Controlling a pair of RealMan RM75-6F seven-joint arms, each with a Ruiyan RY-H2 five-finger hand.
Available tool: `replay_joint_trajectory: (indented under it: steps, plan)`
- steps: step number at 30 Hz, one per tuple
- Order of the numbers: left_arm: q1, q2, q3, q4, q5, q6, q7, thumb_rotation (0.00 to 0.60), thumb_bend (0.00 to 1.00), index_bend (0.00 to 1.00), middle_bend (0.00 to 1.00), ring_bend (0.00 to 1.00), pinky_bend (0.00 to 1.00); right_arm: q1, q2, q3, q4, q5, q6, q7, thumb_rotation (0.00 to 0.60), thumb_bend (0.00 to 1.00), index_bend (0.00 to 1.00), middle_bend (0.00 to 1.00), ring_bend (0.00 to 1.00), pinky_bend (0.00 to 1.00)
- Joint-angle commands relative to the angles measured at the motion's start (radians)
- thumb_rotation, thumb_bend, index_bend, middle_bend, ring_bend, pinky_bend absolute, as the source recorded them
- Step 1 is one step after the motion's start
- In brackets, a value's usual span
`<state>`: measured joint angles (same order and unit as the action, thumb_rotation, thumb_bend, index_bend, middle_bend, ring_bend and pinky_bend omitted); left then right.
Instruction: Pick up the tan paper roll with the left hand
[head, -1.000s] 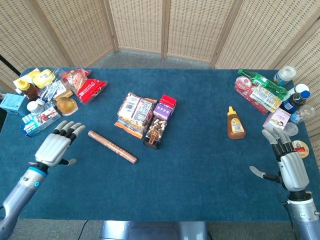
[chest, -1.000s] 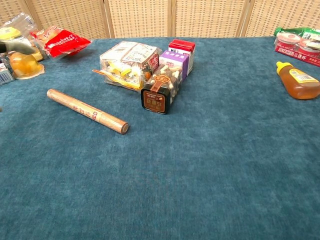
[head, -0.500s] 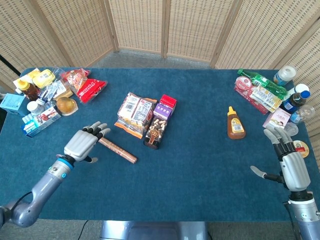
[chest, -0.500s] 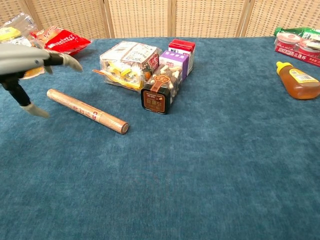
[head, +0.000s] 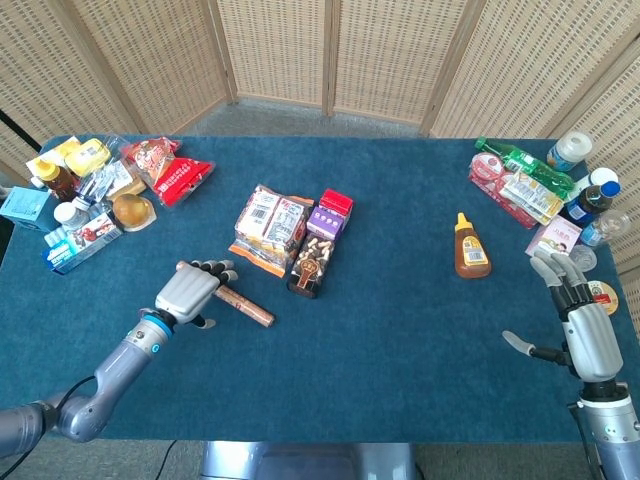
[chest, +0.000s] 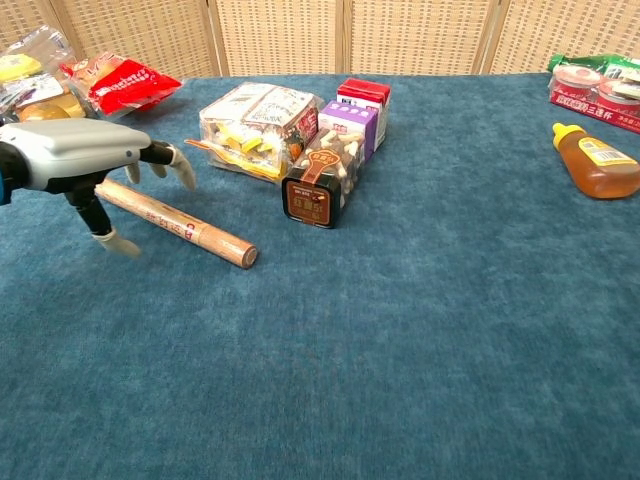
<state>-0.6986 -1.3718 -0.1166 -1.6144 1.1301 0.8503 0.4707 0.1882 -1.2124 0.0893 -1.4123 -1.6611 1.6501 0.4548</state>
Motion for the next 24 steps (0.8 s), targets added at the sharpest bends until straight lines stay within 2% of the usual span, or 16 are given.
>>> replay_joint_trajectory:
  steps: [1,8,16,20,24]
  plan:
    - [-0.014,-0.007,0.002,-0.004,-0.016,0.004,0.026,0.600,0.00,0.33,0.28,0.32,0.34,0.000,0.001,0.001,-0.001,0.000,0.001,0.002,0.600,0.00,0.03,0.00,0.00,0.00]
    - [-0.049,-0.037,0.023,0.013,-0.090,-0.001,0.109,0.600,0.00,0.39,0.34,0.34,0.37,-0.003,0.007,0.002,-0.008,-0.003,0.009,0.011,0.600,0.00,0.04,0.00,0.00,0.00]
    - [-0.082,-0.065,0.025,0.036,-0.126,0.020,0.158,0.600,0.01,0.37,0.32,0.33,0.38,-0.004,0.010,0.003,-0.008,0.000,0.010,0.022,0.600,0.00,0.04,0.00,0.00,0.00]
    - [-0.094,-0.065,0.033,0.031,-0.133,0.034,0.183,0.600,0.19,0.33,0.28,0.31,0.38,-0.004,0.011,0.003,-0.007,-0.001,0.010,0.026,0.600,0.00,0.04,0.00,0.00,0.00]
    - [-0.103,-0.074,0.043,0.043,-0.137,0.045,0.207,0.600,0.31,0.33,0.27,0.31,0.38,-0.004,0.012,0.002,-0.009,-0.004,0.011,0.026,0.600,0.00,0.04,0.00,0.00,0.00]
